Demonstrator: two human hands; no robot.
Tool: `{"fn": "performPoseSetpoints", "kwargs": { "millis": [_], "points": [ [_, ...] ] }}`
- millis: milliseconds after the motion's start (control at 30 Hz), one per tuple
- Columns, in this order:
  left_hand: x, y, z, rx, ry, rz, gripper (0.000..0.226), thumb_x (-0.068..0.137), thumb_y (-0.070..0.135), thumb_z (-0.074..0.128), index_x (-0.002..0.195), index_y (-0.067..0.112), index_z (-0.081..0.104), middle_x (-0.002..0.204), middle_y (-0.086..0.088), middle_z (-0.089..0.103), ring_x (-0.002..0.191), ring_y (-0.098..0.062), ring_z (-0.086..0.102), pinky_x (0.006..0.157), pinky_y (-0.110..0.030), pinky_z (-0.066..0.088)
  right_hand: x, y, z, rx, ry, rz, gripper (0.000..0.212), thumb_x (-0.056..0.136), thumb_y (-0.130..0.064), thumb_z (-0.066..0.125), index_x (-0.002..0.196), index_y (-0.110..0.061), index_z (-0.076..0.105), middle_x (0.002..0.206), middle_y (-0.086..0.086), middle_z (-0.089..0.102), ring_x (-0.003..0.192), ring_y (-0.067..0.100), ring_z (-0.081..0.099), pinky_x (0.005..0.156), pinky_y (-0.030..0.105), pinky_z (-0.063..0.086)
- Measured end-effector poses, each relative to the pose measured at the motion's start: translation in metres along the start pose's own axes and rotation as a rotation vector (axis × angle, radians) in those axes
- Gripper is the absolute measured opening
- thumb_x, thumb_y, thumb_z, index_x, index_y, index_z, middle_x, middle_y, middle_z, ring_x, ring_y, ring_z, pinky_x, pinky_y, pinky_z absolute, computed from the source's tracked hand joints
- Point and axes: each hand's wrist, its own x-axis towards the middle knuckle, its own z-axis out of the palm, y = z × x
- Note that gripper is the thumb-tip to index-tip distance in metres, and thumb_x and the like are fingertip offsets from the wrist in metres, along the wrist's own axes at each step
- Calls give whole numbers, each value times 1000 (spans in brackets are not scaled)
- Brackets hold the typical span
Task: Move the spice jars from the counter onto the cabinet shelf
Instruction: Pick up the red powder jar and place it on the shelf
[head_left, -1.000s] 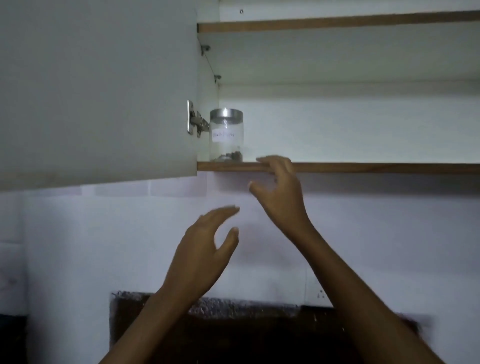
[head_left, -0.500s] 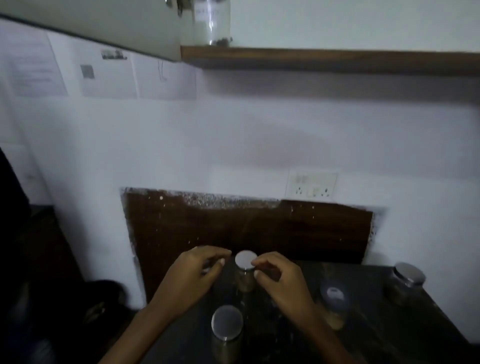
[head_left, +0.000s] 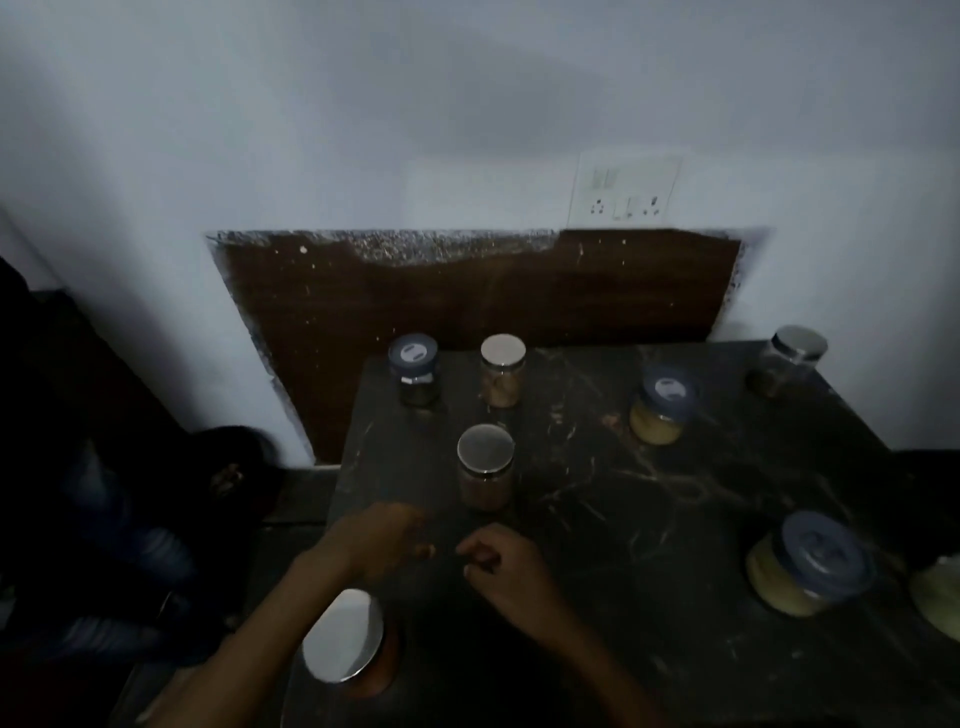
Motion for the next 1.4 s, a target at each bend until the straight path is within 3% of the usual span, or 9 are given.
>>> {"fn": "performPoseSetpoints", "kwargs": {
  "millis": [200,367,600,800,900,1033,1167,1267,1400],
  "points": [
    [1,-39,51,221,-319,-154,90,81,51,63,149,27,10,156,-7,7,142,-33,15,112,-47,26,-14,11,56,-22,-68,71,46,80,-4,62,124,-13,54,124,3,50,104,8,51,84,10,42],
    [2,-43,63,186,-165,-113,83,71,47,72,138,25,29,143,-5,33,130,-30,35,101,-40,39,-15,18,80,54,-165,137,68,72,-8,69,135,-15,42,135,2,43,122,17,47,101,36,43],
    [13,-29,64,-21,35,-35,68,79,48,63,132,24,30,126,-5,54,112,-22,54,92,-34,44,-27,25,94,244,-146,144,108,55,-26,85,142,-33,23,142,-11,40,130,5,40,107,37,39],
    [19,-27,49,-425,-13,132,71,89,33,59,147,25,18,144,-7,39,128,-20,43,102,-36,42,-29,23,61,350,14,163,81,60,-4,83,125,-31,42,125,-12,54,112,-8,51,95,16,44],
    [10,-28,51,-691,-5,302,60,91,12,57,139,31,26,143,8,31,135,-11,33,104,-24,38,-30,26,38,399,83,194,77,62,-2,82,123,-30,44,121,-13,54,107,-8,53,82,7,45],
    [1,-24,64,-449,79,523,91,78,17,71,137,44,7,151,15,-13,137,6,-3,109,-8,11,-28,23,10,431,112,230,68,67,0,78,121,-28,45,114,-16,54,103,-1,53,75,5,46],
    [0,-18,63,-185,-6,482,120,73,28,76,133,45,-26,136,20,-47,131,-1,-17,111,-27,16,-26,20,-12,440,78,310,61,76,-27,75,126,-34,41,111,-20,53,101,0,54,74,18,50],
    [1,-10,64,-220,-57,480,125,70,32,78,128,46,-31,133,24,-49,130,0,-15,112,-32,21,-25,21,-21,417,67,363,62,74,-47,68,129,-33,43,120,-9,54,111,15,54,83,33,52],
    [6,-2,72,-344,-27,500,130,66,33,82,130,45,-31,138,28,-40,132,3,-8,104,-19,21,-25,21,-23,415,43,406,60,71,-59,53,123,-29,49,122,3,57,108,19,58,90,40,51]
  ]
}}
